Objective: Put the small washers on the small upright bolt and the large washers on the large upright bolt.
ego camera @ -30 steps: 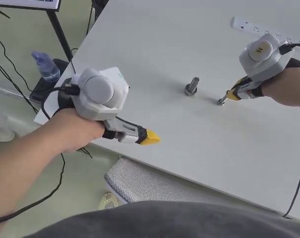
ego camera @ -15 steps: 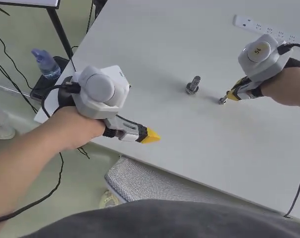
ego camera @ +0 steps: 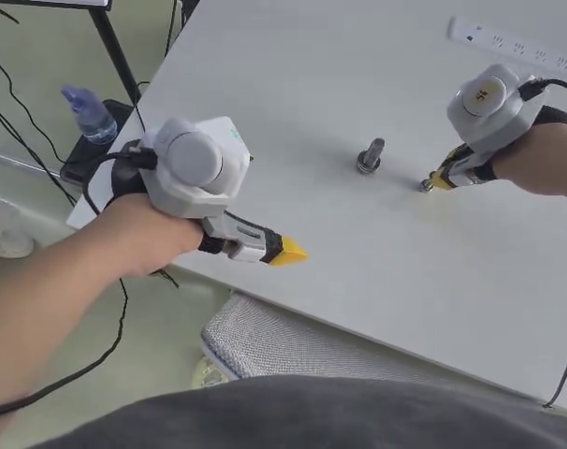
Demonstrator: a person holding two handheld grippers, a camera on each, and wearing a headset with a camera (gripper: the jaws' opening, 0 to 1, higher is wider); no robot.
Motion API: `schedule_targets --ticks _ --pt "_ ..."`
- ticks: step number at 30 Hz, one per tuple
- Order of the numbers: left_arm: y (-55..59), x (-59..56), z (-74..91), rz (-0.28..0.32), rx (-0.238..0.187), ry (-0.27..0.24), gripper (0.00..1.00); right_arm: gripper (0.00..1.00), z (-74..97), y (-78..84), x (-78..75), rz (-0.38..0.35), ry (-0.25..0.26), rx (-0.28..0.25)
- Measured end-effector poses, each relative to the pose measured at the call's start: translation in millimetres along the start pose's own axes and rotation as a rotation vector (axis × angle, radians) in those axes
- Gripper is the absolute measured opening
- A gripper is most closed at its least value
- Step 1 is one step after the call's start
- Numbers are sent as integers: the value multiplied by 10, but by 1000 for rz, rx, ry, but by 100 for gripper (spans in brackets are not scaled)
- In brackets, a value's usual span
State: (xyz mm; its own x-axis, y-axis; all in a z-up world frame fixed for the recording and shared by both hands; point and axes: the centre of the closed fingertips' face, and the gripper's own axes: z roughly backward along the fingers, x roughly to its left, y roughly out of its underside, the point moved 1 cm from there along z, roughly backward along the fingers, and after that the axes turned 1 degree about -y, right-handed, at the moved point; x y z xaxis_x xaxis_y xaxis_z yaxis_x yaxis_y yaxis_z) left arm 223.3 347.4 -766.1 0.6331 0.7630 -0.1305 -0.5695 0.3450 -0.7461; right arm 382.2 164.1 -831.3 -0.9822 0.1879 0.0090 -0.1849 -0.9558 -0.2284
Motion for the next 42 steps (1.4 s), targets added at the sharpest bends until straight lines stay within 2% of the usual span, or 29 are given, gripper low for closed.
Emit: schedule_targets --ticks 5,10,16,36,42 --pt "-1 4 -15 -1 4 5 91 13 -41 3 8 7 -5 10" --pt "-6 25 -25 0 5 5 91 13 -153 14 -78 9 -9 19" --pt "-1 36 -32 0 9 8 90 13 -197 24 -50 23 -13 33" --pt "24 35 -42 6 14 12 89 13 -216 25 -3 26 -14 39" --pt "27 0 -57 1 20 25 88 13 -221 34 2 25 -8 37"
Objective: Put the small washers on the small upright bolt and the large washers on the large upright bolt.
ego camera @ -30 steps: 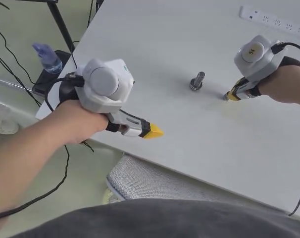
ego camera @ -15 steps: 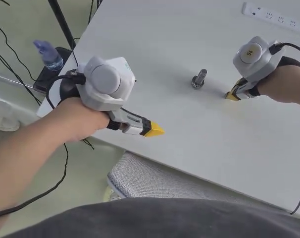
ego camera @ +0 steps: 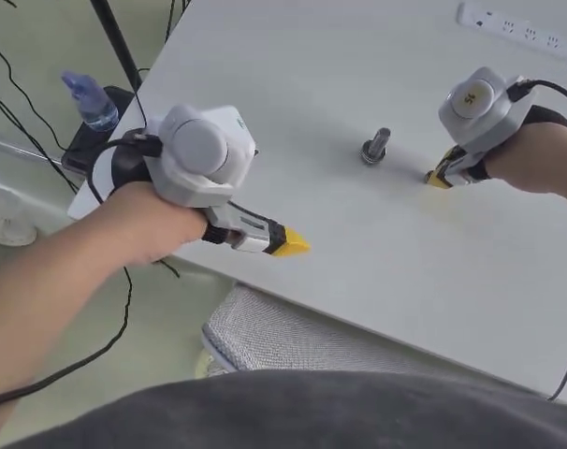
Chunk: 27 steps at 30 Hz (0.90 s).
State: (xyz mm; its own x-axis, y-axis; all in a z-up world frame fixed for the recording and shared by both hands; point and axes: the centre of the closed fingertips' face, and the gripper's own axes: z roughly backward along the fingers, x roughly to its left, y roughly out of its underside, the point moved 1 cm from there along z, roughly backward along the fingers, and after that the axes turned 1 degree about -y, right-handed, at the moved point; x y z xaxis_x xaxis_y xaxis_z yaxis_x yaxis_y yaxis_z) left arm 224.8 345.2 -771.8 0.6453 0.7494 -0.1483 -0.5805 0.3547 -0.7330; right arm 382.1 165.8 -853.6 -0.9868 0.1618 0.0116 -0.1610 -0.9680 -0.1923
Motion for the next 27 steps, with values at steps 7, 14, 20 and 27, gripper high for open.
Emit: schedule_targets --ticks 7,14,20,27 --pt "8 0 18 1 -1 -2 88 13 16 1 21 -3 1 3" --pt "9 12 35 1 -3 -9 88 14 28 4 38 -9 -2 4" --pt "4 14 33 -1 -1 -7 87 22 -13 19 10 -11 -3 8" --pt "4 28 28 -2 1 -7 88 34 -45 29 -25 -12 -8 -7"
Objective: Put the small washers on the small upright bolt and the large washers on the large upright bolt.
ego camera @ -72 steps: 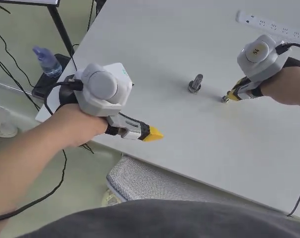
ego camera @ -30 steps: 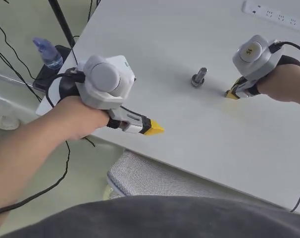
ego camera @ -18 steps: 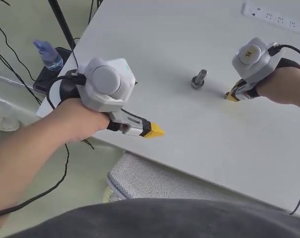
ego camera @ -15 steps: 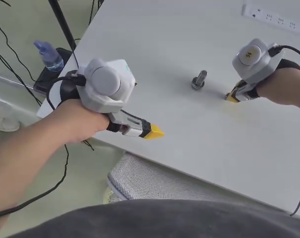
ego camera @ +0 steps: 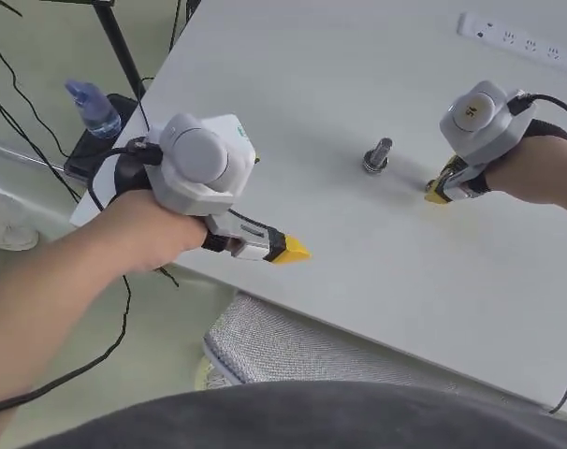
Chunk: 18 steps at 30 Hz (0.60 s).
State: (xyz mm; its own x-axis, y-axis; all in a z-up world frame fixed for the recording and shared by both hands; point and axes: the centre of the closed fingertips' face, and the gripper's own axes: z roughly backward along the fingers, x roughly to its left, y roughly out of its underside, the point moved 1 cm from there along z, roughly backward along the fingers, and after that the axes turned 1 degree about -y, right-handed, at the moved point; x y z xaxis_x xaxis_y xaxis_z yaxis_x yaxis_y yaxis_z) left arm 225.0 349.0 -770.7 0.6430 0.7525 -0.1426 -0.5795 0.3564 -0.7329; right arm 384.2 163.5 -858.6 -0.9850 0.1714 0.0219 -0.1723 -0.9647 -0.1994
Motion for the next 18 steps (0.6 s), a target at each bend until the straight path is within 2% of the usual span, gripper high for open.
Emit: schedule_targets --ticks 12,18 --pt "7 -15 6 2 -3 2 88 36 38 -16 22 -4 -9 -4" --pt "-9 -27 4 0 -6 1 88 38 105 -52 38 -1 0 -25"
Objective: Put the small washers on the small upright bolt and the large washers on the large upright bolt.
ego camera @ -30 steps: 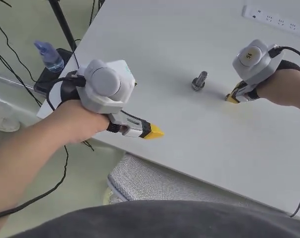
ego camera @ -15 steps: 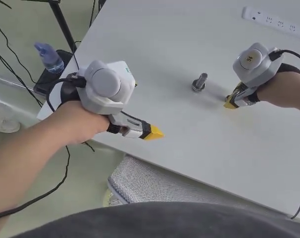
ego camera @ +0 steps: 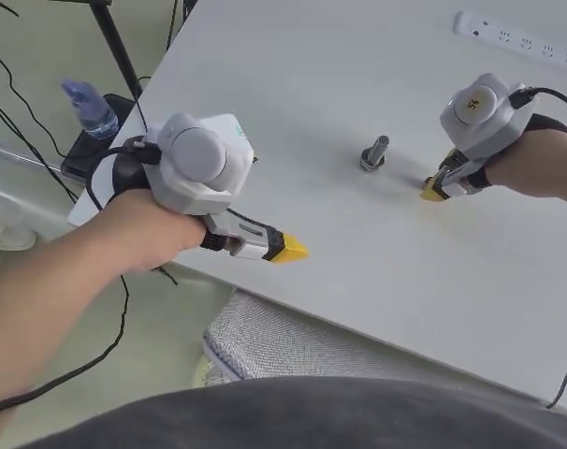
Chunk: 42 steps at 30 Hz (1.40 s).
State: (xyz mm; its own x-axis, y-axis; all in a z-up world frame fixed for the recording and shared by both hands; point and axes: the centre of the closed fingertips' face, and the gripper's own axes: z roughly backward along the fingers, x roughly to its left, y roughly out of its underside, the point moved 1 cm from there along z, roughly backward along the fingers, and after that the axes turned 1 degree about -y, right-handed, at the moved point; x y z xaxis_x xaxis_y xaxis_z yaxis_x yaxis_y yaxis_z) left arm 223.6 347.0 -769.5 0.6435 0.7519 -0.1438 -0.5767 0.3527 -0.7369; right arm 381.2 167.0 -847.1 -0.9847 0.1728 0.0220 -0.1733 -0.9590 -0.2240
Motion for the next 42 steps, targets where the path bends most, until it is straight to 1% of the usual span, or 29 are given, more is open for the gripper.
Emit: schedule_targets --ticks 3,7,8,10,11,14,18,20,22,24,30,33,39,42 --pt "-6 -3 -4 3 -1 1 88 39 40 -19 3 -12 -1 -15" --pt "-28 -11 -6 -2 -6 2 89 42 116 -54 12 -18 11 -39" --pt "-35 -11 -7 0 -9 2 89 43 146 -69 33 -20 11 -47" --pt "-49 -15 -10 -2 -9 3 89 43 120 -67 33 -23 13 -58" --pt "-58 -15 -10 -8 -9 1 89 43 135 -72 32 -23 16 -62" --pt "-75 -19 -9 -6 -13 2 90 44 207 -92 46 -32 20 -81" --pt "-80 -37 -2 -14 -11 3 90 44 346 -137 79 -44 32 -121" --pt "-75 -45 -1 -19 -7 1 90 44 431 -163 78 -64 46 -151" --pt "-78 -55 1 -17 -8 1 90 44 440 -124 50 -82 47 -177" --pt "-90 -75 5 -22 -7 2 90 44 503 -128 39 -103 56 -202" --pt "-133 -106 13 -27 -12 0 90 46 705 -146 95 -139 76 -282" --pt "-151 -118 19 -26 -17 -1 90 47 737 -123 67 -147 84 -312" --pt "-176 -135 35 -28 -26 -6 91 49 969 -134 95 -193 101 -401" --pt "-191 -136 44 -22 -34 -8 91 50 1059 -80 70 -201 119 -444"
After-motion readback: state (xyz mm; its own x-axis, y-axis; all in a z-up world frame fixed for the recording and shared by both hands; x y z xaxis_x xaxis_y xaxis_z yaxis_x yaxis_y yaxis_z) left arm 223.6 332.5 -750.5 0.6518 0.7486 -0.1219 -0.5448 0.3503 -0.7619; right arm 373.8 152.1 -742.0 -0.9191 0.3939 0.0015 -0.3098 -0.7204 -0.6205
